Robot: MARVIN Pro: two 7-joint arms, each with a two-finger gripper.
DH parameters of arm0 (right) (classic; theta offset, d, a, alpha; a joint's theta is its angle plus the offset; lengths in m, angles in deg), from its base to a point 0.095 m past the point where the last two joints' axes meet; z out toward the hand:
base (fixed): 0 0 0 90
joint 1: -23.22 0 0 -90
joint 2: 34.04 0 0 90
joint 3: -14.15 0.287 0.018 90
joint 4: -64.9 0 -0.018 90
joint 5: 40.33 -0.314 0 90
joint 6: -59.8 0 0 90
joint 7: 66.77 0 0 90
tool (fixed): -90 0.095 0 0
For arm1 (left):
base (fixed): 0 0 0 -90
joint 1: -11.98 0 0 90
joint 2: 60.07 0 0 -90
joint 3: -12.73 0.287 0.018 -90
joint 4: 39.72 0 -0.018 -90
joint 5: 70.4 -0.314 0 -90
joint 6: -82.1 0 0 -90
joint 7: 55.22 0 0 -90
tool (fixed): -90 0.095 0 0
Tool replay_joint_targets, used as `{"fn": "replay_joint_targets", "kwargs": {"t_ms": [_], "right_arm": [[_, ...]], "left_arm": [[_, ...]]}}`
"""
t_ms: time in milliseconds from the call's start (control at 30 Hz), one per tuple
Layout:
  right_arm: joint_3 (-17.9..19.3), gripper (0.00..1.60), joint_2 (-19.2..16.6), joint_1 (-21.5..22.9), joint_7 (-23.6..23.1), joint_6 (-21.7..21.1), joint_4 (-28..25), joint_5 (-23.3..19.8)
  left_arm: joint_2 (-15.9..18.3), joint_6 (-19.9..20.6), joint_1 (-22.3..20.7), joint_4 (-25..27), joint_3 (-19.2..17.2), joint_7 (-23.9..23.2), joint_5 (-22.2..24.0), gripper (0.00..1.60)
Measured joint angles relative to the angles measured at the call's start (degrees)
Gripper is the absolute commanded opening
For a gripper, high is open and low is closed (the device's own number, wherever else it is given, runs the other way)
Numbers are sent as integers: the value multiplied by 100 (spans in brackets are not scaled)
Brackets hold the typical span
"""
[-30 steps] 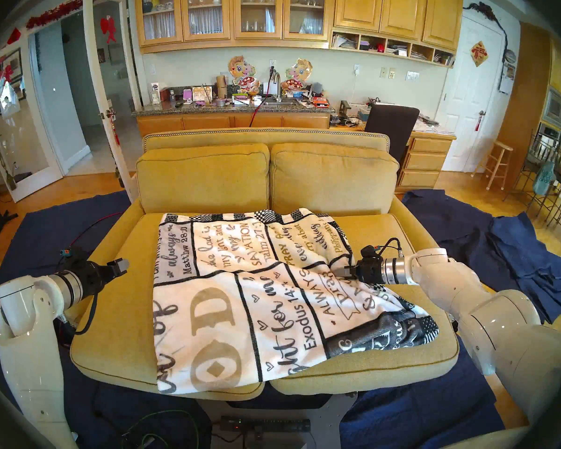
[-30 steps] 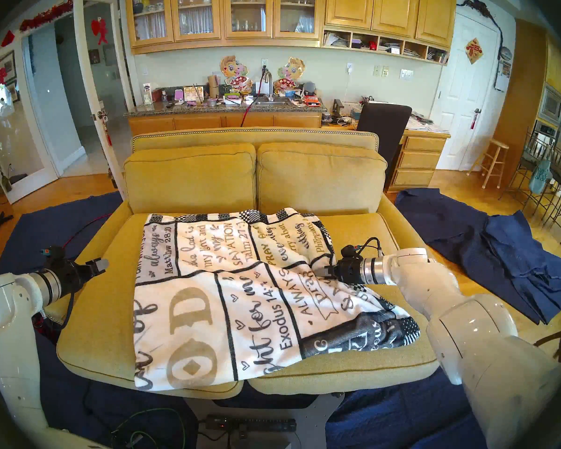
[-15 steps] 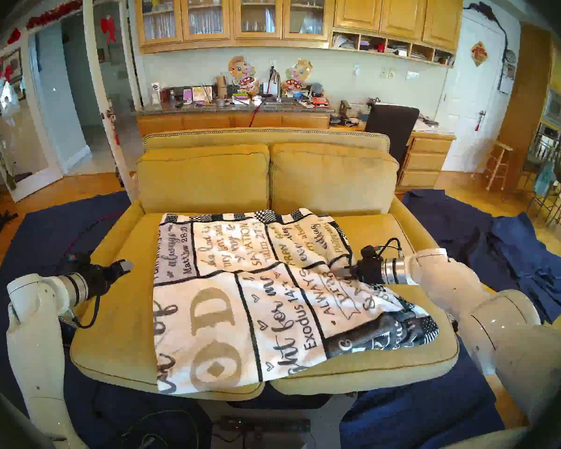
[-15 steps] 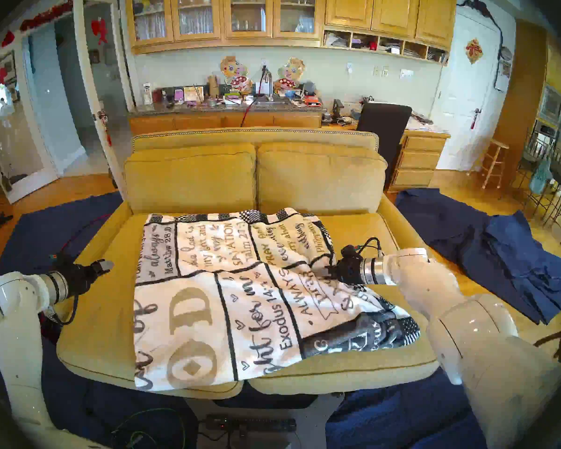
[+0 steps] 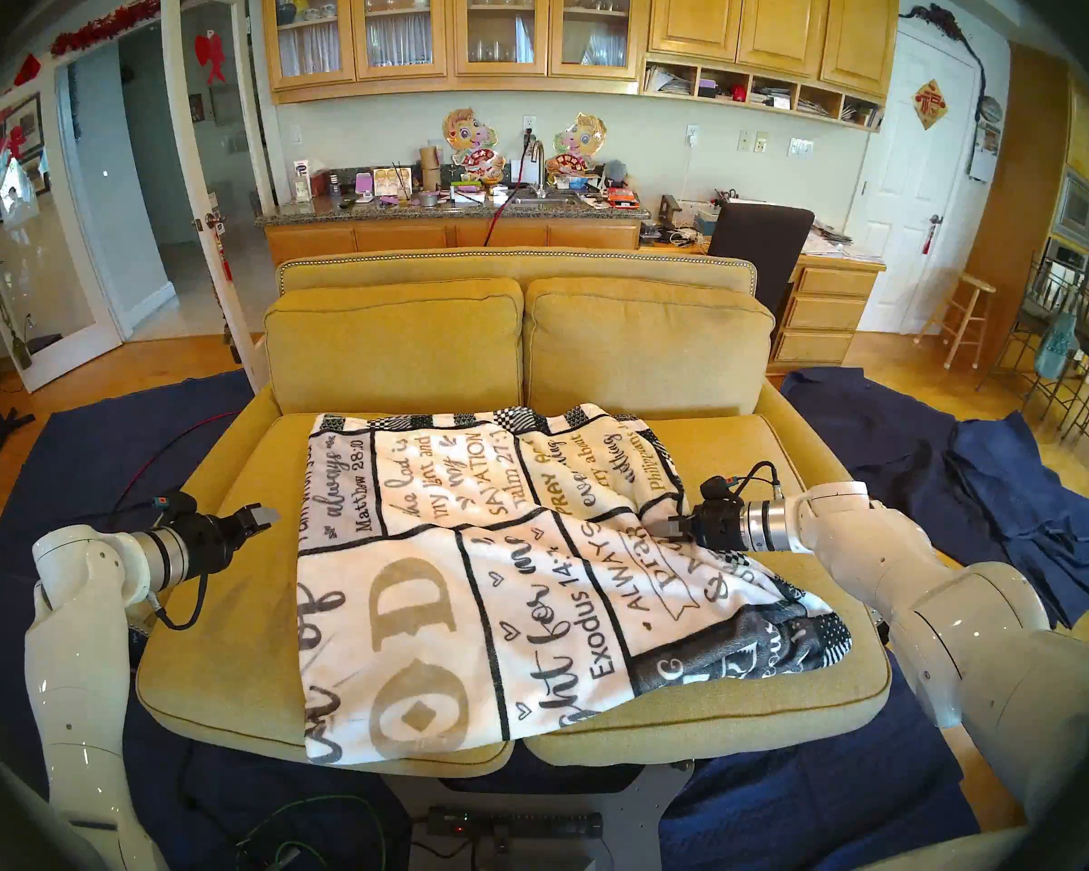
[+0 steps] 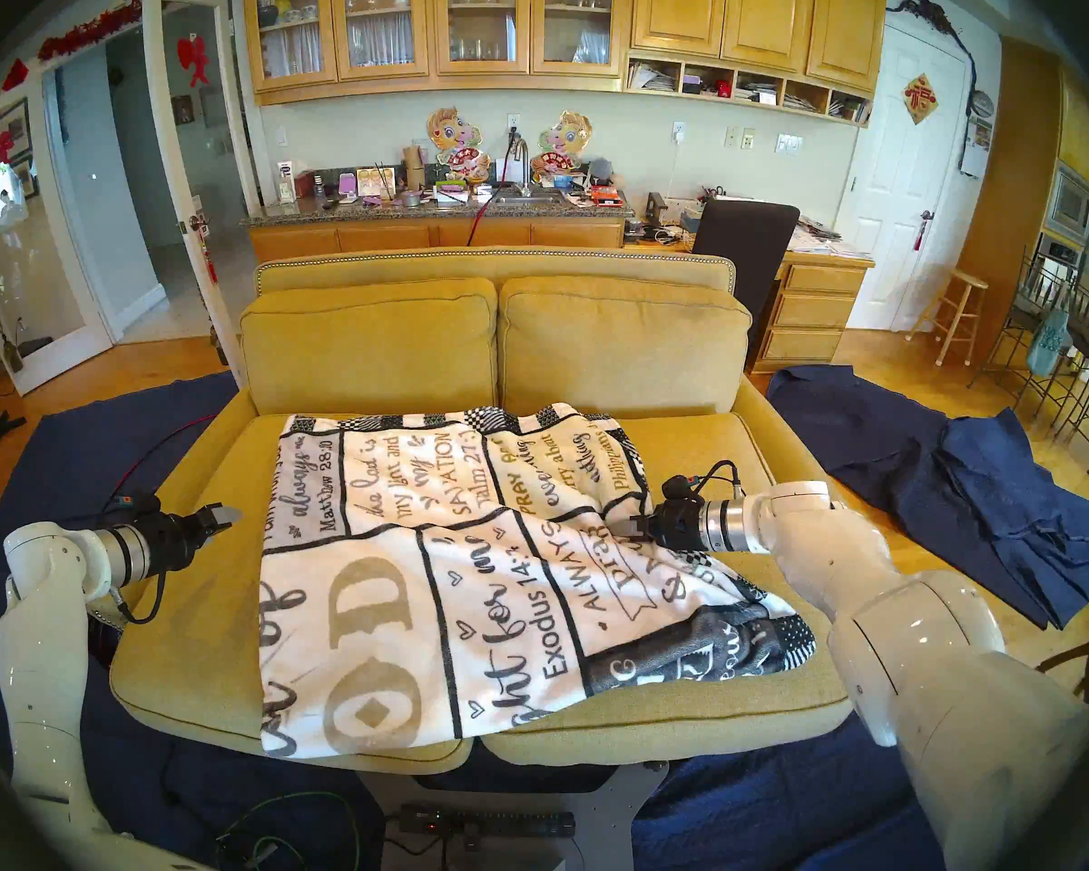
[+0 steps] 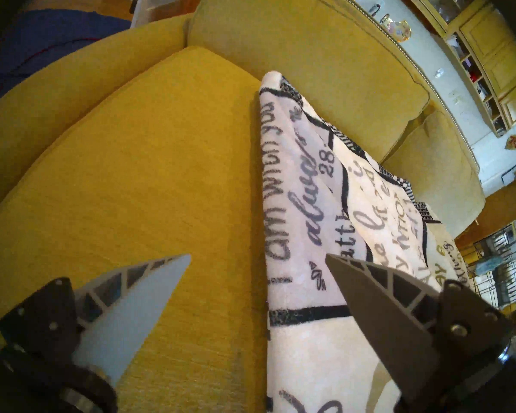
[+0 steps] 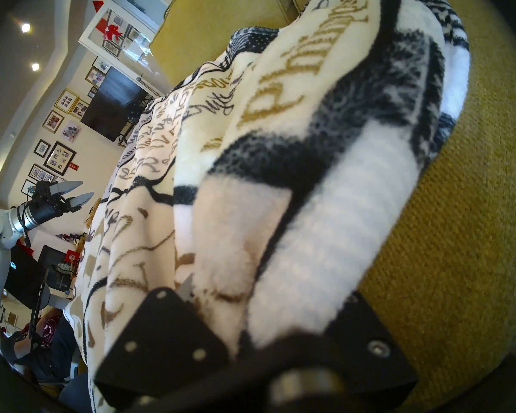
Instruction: Fold the blanket in half twice
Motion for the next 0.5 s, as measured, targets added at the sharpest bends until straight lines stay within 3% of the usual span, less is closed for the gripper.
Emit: {"fn": "replay_joint_targets", "kwargs": {"t_ms": [500], "right_arm": [[0, 0, 0, 0, -1, -8, 0, 0]], "left_arm": [[419, -1, 205, 160, 640, 619, 693, 160]]}}
